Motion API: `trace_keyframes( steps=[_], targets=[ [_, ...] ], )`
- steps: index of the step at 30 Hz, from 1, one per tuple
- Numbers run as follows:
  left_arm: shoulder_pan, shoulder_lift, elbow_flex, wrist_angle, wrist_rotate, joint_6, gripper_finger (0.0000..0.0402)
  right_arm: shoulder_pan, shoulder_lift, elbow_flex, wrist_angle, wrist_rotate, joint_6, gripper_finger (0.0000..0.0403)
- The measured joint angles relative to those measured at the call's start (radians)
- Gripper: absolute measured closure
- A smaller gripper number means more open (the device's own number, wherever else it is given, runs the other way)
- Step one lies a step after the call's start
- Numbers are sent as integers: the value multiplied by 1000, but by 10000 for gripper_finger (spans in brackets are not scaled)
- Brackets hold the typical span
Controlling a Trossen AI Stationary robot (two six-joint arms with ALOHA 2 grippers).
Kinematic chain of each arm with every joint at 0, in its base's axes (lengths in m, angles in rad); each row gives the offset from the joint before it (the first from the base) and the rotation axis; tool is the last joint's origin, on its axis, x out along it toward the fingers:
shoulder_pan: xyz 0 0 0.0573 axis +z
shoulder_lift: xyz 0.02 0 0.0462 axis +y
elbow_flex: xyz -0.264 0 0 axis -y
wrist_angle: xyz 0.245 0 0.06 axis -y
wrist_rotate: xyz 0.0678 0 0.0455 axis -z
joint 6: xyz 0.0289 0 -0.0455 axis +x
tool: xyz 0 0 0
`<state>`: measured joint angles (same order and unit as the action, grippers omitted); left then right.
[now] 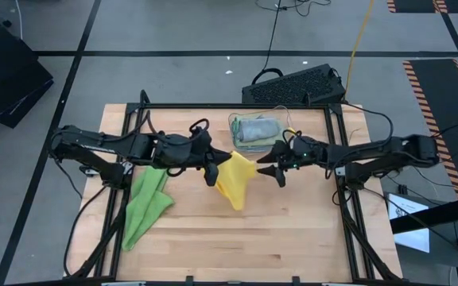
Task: Fold microfiber towels
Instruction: Fold the yellow towel
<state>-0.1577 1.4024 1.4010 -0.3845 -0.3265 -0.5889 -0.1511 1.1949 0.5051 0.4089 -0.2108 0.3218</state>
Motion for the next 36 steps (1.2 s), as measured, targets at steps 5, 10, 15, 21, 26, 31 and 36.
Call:
trace_keyframes(
  steps=[5, 10, 15, 21, 26, 31, 36],
  targets=[
    [0, 0, 0, 72, 1, 25, 398, 0, 61, -2, 21, -5, -3, 211],
    [13, 0, 0, 78, 8, 71, 393, 1, 116, -2, 121, -74, 36, 288],
    [31, 0, 0, 65, 53, 140, 398, 0, 69, -2, 115, -100, 148, 391],
    [50, 0, 0, -96, -22, 156, 364, 10, -88, -2, -1, -194, 428, 399],
    [74, 14, 0, -259, -83, 168, 311, 54, -214, -2, -17, -210, 723, 401],
    [83, 12, 0, -294, -54, 120, 257, 99, -260, -2, -16, -190, 1023, 401],
    [53, 13, 0, -199, 7, 112, 237, 129, -260, -2, 34, -40, 1142, 401]
  ],
)
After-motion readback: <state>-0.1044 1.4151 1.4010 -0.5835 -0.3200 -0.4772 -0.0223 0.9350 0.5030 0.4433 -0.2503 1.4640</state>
